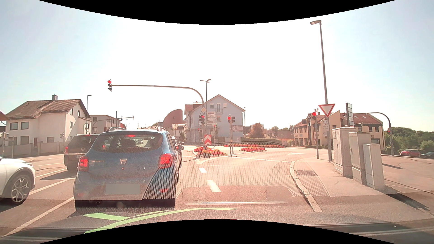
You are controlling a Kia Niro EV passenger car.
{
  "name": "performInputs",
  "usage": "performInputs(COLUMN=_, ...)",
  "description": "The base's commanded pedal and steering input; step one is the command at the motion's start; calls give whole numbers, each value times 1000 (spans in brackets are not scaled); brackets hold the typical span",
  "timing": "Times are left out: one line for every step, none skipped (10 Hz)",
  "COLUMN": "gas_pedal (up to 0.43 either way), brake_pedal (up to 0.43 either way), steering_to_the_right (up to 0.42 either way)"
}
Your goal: Follow the waypoints while adhering to traffic rules and regulations
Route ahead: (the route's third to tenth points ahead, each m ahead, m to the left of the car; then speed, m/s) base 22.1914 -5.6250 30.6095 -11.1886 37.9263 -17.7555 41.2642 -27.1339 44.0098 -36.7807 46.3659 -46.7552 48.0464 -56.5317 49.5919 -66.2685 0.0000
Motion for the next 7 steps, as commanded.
performInputs(gas_pedal=0, brake_pedal=372, steering_to_the_right=73)
performInputs(gas_pedal=0, brake_pedal=372, steering_to_the_right=73)
performInputs(gas_pedal=0, brake_pedal=372, steering_to_the_right=73)
performInputs(gas_pedal=0, brake_pedal=372, steering_to_the_right=73)
performInputs(gas_pedal=0, brake_pedal=372, steering_to_the_right=73)
performInputs(gas_pedal=0, brake_pedal=372, steering_to_the_right=73)
performInputs(gas_pedal=0, brake_pedal=372, steering_to_the_right=73)
